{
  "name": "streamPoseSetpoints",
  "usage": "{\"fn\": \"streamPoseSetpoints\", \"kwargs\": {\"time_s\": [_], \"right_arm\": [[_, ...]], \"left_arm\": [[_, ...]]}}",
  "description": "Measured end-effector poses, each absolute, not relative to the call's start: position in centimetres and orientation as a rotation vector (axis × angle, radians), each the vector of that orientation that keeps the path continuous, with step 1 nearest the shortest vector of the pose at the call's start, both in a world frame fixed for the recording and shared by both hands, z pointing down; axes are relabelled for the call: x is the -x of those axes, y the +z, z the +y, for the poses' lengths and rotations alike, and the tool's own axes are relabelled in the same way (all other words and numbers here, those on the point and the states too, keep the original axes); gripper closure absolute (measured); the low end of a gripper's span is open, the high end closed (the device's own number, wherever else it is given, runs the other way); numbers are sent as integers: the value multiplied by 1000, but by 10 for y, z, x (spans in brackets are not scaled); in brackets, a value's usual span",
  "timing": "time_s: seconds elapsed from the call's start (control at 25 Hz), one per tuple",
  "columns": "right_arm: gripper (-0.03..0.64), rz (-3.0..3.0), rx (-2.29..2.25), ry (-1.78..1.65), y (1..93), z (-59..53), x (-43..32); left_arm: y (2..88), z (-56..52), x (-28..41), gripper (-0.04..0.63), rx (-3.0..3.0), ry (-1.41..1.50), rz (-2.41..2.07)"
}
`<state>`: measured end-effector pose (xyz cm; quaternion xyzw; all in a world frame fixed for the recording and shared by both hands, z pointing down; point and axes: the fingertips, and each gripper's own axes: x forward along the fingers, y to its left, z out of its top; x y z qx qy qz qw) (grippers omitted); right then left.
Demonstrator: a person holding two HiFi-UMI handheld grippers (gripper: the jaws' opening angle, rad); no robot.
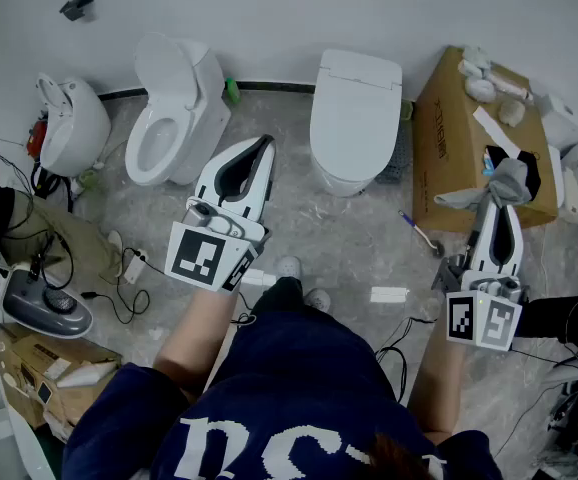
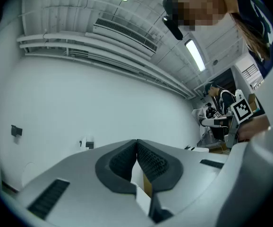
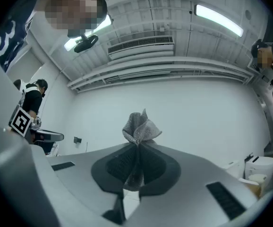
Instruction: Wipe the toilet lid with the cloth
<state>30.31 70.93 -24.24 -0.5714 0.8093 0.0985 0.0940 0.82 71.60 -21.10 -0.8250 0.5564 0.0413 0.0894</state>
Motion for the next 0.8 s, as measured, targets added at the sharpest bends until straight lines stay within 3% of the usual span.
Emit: {"fn": "streamPoseSetpoints", "kwargs": {"time_s": [0.8], "right_arm": [[581, 2383, 1595, 229, -236, 679, -299]], "left_arm": [[-206, 682, -2, 575, 2451, 104, 1678]]}}
